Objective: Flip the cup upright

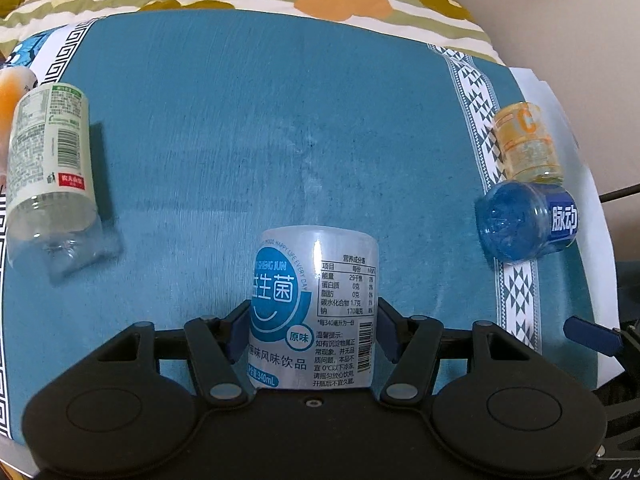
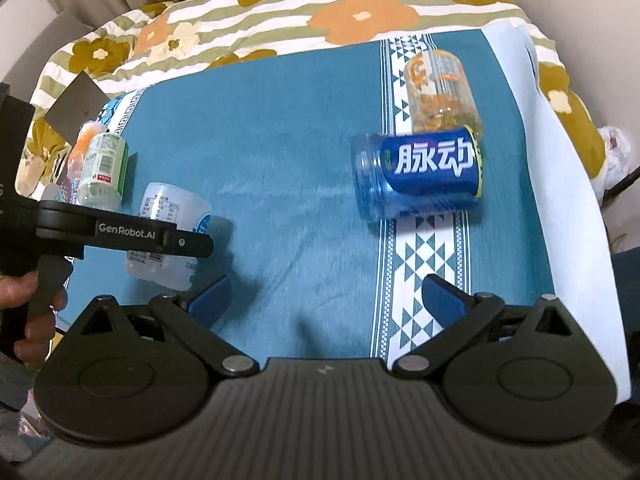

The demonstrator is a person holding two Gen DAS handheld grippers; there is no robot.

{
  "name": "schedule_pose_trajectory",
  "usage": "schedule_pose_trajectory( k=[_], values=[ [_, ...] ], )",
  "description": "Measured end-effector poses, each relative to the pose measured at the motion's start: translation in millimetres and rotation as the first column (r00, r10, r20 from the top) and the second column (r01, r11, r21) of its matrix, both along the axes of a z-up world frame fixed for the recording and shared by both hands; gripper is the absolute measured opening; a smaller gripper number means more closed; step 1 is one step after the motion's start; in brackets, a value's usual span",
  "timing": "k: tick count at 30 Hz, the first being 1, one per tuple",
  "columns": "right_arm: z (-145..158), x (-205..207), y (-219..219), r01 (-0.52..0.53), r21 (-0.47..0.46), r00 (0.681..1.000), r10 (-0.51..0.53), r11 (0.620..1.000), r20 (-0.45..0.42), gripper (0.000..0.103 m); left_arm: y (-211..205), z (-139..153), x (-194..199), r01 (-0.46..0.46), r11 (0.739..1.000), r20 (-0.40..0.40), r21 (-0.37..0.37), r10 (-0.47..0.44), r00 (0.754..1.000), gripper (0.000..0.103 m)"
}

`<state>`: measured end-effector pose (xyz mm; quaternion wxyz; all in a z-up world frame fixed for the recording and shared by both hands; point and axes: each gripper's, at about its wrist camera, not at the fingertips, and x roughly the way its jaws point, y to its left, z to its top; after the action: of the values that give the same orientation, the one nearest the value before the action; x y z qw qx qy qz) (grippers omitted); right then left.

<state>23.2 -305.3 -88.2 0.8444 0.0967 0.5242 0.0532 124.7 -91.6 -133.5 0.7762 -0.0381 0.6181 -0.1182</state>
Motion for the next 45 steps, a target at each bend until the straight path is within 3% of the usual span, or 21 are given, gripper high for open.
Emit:
schedule_pose_trajectory(
  k=[8, 11, 14, 17, 19, 24, 26, 32, 38, 42, 45],
  values=[
    [-3, -3, 2, -0.001, 0.008, 1.0, 0.001, 1.0, 0.003, 0.103, -1, -3, -2, -0.001, 1.0, 0.015, 0.0, 0.001, 1.0, 0.069],
    [-3, -3, 3, 0.0, 0.009, 1.0, 0.0, 1.0, 0.004, 0.103, -1, -1, -1, 0.001, 1.0, 0.031, -0.001, -0.001, 1.0, 0.084],
    [-2, -4, 3, 0.004, 0.012, 1.0, -0.004, 1.0, 0.009, 0.103, -1, 0, 0, -0.001, 1.0, 0.027, -0.017, 0.002, 1.0, 0.086],
    [-2, -6, 3, 0.005, 0.011, 1.0, -0.005, 1.0, 0.011, 0.103, -1, 3, 0, -0.006, 1.0, 0.036, -0.012, 0.006, 0.999, 0.098],
    [-1, -7, 4, 0.005, 0.012, 1.0, -0.005, 1.0, 0.014, 0.103, -2, 6, -2, 0.001, 1.0, 0.05, -0.003, -0.001, 0.999, 0.098],
    [10, -7, 0, 0.003, 0.016, 0.999, -0.004, 1.0, 0.032, 0.103, 0, 24, -13, -0.005, 1.0, 0.103, 0.031, 0.002, 0.995, 0.098],
    [20, -6, -2, -0.005, 0.001, 0.999, 0.005, 1.0, 0.052, 0.103, 5, 37, -23, -0.028, 0.999, 0.139, 0.046, 0.022, 0.99, 0.103],
    [57, 12, 3, -0.076, 0.019, 0.994, 0.074, 0.997, 0.078, 0.103, 24, 70, -57, -0.07, 0.994, 0.223, 0.09, 0.048, 0.974, 0.103],
    [60, 50, 29, -0.125, 0.123, 0.992, 0.127, 0.985, -0.006, 0.103, 55, 75, -74, -0.093, 0.988, 0.241, 0.124, 0.061, 0.969, 0.103],
    [36, 77, 45, -0.073, 0.241, 0.989, 0.1, 0.968, -0.106, 0.103, 79, 68, -74, -0.104, 0.987, 0.233, 0.125, 0.073, 0.97, 0.103],
    [12, 92, 59, -0.021, 0.263, 0.983, 0.068, 0.965, -0.173, 0.103, 94, 62, -74, -0.106, 0.986, 0.233, 0.132, 0.073, 0.97, 0.103]
  ],
)
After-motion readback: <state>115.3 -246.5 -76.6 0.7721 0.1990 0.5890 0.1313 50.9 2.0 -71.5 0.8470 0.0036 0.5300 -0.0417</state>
